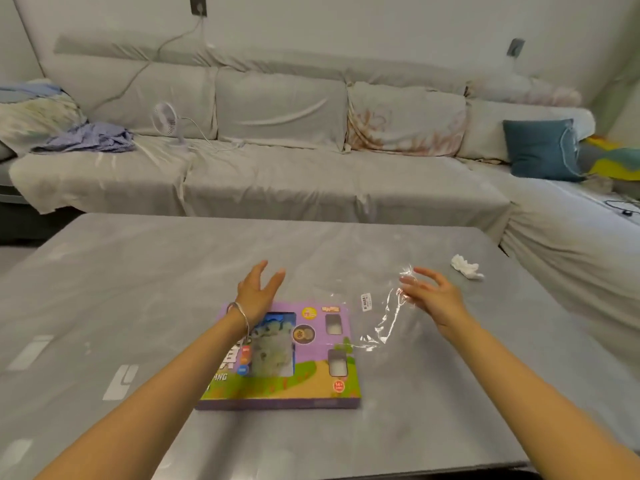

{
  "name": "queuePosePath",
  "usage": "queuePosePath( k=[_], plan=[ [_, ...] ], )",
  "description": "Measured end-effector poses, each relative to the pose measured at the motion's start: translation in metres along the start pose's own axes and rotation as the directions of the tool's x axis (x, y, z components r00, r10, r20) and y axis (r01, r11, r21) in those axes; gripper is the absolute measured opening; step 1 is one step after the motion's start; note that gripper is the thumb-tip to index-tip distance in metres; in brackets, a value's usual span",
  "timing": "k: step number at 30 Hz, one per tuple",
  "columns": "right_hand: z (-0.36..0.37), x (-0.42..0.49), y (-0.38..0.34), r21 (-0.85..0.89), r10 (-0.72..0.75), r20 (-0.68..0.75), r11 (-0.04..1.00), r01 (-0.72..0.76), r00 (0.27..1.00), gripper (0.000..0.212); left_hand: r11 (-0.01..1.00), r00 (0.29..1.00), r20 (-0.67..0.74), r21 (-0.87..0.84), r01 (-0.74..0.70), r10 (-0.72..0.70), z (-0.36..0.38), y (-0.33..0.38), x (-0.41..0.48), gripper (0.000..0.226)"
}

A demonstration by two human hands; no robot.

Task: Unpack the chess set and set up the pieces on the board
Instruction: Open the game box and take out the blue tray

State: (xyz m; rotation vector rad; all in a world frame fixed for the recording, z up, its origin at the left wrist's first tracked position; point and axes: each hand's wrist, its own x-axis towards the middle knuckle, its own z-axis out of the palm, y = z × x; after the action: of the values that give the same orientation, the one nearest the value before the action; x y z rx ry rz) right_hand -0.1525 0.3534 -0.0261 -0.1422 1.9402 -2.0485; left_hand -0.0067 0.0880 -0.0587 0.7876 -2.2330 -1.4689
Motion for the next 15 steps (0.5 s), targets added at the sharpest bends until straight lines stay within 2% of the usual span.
queuePosePath(
  k=[3,8,11,15],
  plan=[
    [-0.010,0.002,-0.034,-0.010,-0.072,0.046,0.997,0.073,0.996,0.044,0.999,0.993,0.109,-0.035,-0.037,0.041,0.031,0.034,0.006,0.068],
    [-0.035,0.007,-0.094,-0.006,-0.213,0.121,0.977,0.215,0.969,0.040,0.988,0.969,0.222,-0.081,0.131,-0.110,0.082,0.063,0.012,0.086],
    [-0.068,0.020,-0.114,0.082,-0.264,0.032,0.962,0.261,0.964,0.035,0.968,0.946,0.261,-0.113,0.225,-0.190,0.113,0.072,0.018,0.087],
    [-0.125,0.049,-0.107,0.223,-0.239,-0.185,0.935,0.277,0.953,0.034,0.944,0.923,0.334,-0.196,0.265,-0.190,0.158,0.091,0.028,0.089]
  ],
)
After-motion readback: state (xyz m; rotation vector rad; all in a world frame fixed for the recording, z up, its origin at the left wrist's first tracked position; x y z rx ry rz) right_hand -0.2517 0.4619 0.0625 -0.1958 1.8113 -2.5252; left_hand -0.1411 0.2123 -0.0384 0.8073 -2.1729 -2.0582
